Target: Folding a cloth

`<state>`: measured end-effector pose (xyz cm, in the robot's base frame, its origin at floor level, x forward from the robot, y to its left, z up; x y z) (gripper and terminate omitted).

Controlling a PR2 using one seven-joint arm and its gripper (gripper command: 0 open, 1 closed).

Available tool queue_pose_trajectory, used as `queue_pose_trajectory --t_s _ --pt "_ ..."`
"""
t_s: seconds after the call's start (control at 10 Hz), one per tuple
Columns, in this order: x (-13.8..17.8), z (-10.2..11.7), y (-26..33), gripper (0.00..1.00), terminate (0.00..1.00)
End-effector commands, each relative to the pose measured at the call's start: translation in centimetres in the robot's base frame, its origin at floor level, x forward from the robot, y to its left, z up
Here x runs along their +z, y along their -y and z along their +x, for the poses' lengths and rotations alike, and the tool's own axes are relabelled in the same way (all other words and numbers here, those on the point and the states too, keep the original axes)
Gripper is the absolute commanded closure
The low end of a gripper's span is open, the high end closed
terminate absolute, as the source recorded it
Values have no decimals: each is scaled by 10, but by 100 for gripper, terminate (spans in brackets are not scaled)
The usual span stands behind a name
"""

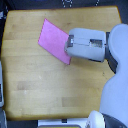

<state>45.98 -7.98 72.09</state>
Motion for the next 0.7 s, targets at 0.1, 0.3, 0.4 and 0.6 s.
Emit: queue_pose_trajectory --t_s 0.1,0.3,0.4,0.6 --pt "1 13 -2 100 0" --pt "2 14 -3 100 0" --pt "3 15 -3 100 0" --pt "10 18 -1 100 0"
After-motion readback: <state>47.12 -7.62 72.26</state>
